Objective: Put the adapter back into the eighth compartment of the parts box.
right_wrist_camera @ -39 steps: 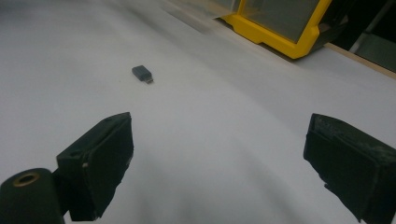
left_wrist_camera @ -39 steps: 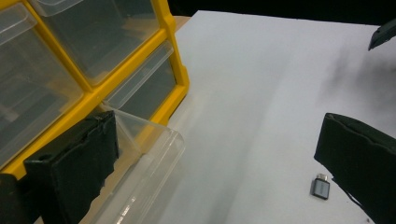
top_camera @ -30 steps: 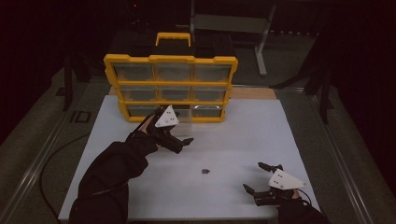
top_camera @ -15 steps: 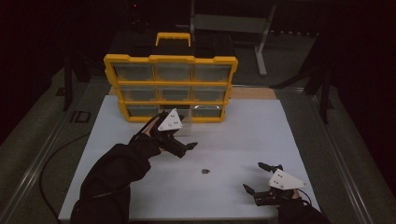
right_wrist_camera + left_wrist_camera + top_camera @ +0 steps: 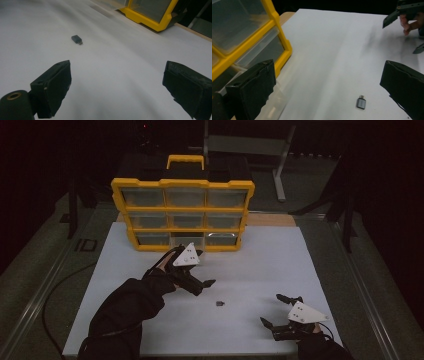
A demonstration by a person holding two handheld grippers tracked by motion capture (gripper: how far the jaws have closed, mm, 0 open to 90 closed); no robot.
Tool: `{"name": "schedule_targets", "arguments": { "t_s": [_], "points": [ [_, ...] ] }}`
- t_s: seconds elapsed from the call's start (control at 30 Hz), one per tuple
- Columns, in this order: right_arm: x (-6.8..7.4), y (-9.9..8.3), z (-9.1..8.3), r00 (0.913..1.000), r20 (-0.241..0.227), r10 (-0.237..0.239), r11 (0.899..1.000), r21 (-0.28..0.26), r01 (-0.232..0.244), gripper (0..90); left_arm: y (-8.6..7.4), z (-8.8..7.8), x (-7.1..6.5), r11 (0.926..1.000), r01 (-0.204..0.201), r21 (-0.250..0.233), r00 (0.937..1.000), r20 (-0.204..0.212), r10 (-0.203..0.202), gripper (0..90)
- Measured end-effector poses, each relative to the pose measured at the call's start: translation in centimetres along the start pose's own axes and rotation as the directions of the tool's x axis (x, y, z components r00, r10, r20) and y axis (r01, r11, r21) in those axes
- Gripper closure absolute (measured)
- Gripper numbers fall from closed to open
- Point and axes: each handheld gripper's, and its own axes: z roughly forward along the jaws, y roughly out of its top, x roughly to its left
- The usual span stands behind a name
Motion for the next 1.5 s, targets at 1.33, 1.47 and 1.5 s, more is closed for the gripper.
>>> {"name": "schedule_targets", "arguments": {
  "t_s": [1.33, 1.47, 1.5],
  "points": [
    [0.1, 0.0, 0.0, 1.0000, -0.004, -0.007, 1.000, 0.001, 0.007, 8.3, -2.9, 4.1, -4.3, 0.9933, 0.043, 0.107, 0.9929, 0.106, -0.054, 0.0],
    [0.1, 0.0, 0.0, 1.0000, -0.004, -0.006, 1.000, 0.002, 0.006, 8.4, -3.3, 4.5, -4.4, 0.9930, 0.036, 0.112, 0.9935, 0.103, -0.048, 0.0],
    [0.1, 0.0, 0.0, 1.0000, -0.004, -0.005, 1.000, 0.002, 0.005, 8.3, -3.4, 4.6, -4.4, 0.9929, 0.038, 0.113, 0.9931, 0.106, -0.050, 0.0]
  ]
}}
